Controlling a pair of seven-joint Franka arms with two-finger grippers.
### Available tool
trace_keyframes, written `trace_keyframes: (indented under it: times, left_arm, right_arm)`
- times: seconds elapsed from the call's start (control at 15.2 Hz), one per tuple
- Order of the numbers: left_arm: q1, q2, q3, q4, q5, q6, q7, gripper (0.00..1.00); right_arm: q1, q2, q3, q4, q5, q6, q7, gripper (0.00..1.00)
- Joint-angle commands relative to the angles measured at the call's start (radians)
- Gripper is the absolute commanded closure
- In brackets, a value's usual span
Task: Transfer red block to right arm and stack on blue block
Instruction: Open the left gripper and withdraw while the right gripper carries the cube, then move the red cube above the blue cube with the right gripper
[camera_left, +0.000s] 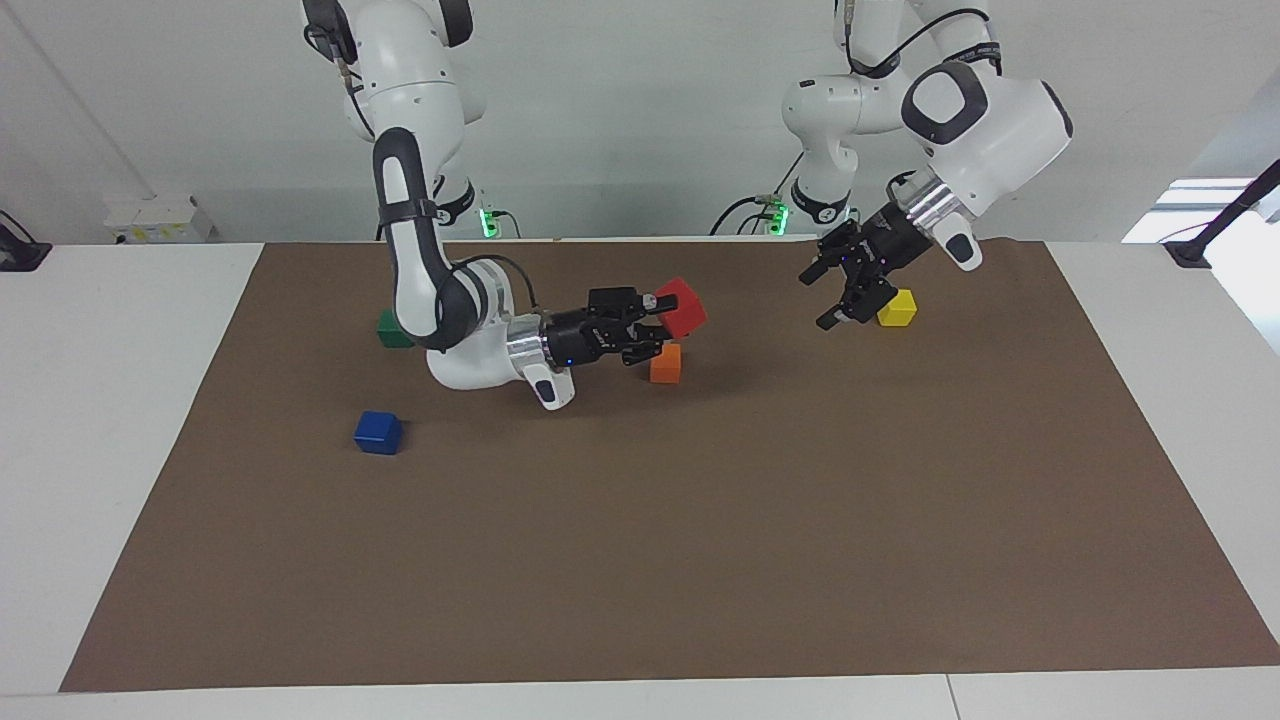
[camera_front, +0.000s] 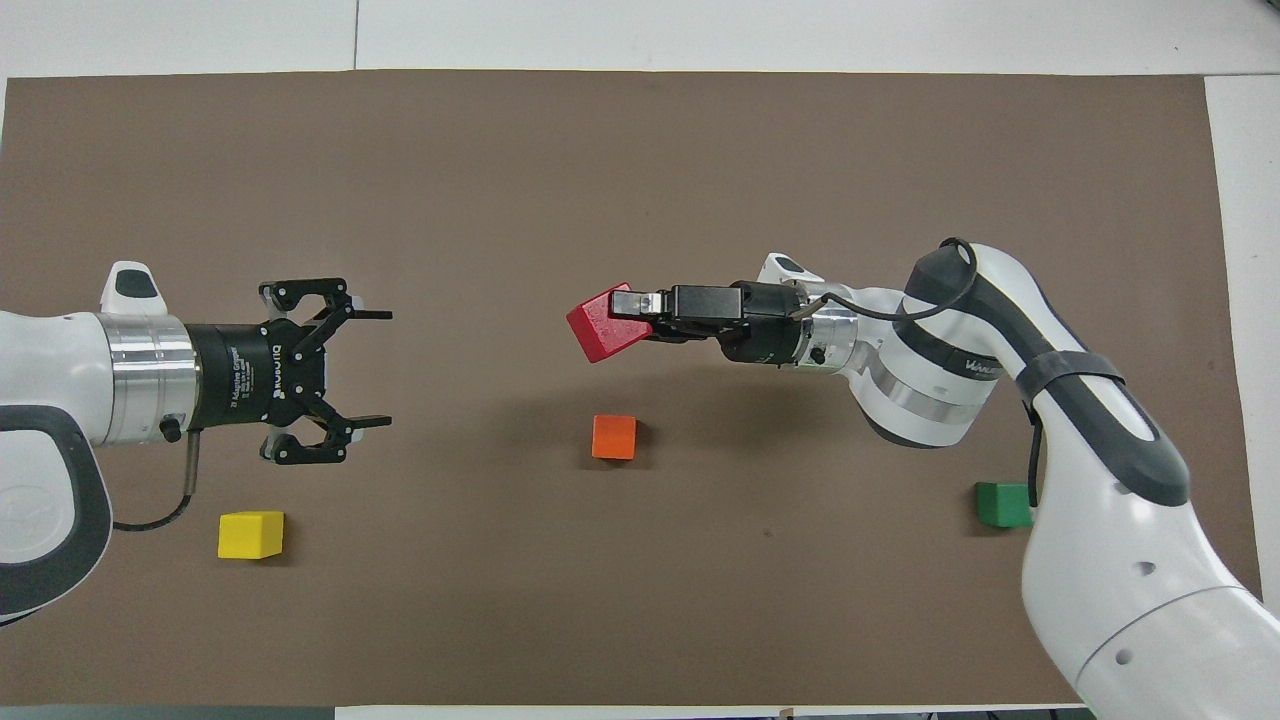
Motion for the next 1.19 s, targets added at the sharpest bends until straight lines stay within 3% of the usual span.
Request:
trace_keyframes:
  times: [0.0,0.4,0.53,0.86,0.99,1.12]
  left_arm:
    - [0.050,-0.009,-0.003,0.046,0.180,-0.118,0.234,0.00]
    - [0.057,0.055,0.006,0.210,0.573,-0.319,0.763,0.00]
    - [0.066,0.084,0.006,0.279,0.624,-0.388,0.936,0.00]
    - [0.043,0.111,0.000,0.388,0.701,-0.486,0.956,0.00]
    - [0.043,0.126,0.000,0.449,0.704,-0.502,0.961,0.00]
    - [0.043,0.192,0.000,0.573,0.707,-0.563,0.971,0.00]
  right_arm:
    - [-0.104,-0.036,0.005,0.030,-0.180,0.020,0.095,1.00]
    - [-0.313,-0.094,-0.010,0.254,-0.781,0.100,0.373,1.00]
    - [-0.341,-0.093,-0.016,0.367,-0.985,0.100,0.465,1.00]
    - [-0.336,-0.105,-0.025,0.478,-1.337,0.120,0.595,1.00]
    - [-0.342,-0.122,-0.025,0.460,-1.447,0.154,0.580,1.00]
    - [-0.382,-0.128,-0.027,0.455,-1.510,0.146,0.547,1.00]
